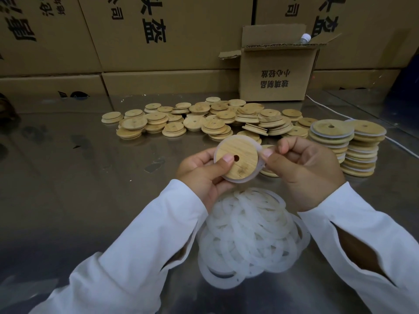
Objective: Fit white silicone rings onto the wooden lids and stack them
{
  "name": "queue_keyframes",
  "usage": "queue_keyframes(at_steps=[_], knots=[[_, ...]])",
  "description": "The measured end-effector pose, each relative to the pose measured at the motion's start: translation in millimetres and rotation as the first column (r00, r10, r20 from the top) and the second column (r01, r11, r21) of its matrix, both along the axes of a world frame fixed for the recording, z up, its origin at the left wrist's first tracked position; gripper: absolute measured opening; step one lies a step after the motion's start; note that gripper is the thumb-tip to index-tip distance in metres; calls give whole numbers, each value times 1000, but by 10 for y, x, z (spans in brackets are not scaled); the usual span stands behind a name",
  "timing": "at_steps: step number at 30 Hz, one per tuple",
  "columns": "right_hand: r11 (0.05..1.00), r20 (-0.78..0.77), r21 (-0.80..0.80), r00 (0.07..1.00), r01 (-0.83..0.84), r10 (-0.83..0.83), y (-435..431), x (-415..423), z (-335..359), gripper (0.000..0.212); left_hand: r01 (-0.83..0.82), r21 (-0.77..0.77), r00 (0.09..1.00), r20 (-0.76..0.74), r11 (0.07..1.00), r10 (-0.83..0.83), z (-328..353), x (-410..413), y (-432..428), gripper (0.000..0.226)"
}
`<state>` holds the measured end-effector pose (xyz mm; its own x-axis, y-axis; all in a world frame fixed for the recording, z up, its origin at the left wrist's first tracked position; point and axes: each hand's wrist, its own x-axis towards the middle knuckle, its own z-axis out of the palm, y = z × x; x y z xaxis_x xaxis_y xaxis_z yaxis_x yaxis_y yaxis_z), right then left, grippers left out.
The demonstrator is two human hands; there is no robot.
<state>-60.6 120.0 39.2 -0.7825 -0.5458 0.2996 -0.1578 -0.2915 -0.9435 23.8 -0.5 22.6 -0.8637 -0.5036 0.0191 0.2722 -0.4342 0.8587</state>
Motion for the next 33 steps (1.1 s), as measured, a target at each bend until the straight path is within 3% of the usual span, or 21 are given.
queue_keyframes(at_steps=[11, 17, 27, 33], knots=[[988, -208, 31, 968, 149, -139, 4, 43, -44, 30, -39, -88, 999, 11, 995, 40, -7, -5, 4, 13], [995, -94, 14, 991, 99, -98, 5, -15, -44, 31, -19, -63, 1000, -14, 998, 18, -5, -7, 36, 15], [996, -13, 23, 996, 89, -89, -9, -22, -77, 33, -111, -190, 994, -34, 976, 107, -31, 5, 34, 11], [998, 26, 3, 997, 68, -68, 0, -27, -57, 32, -33, -94, 999, -14, 995, 32, -9, 8, 27, 15]])
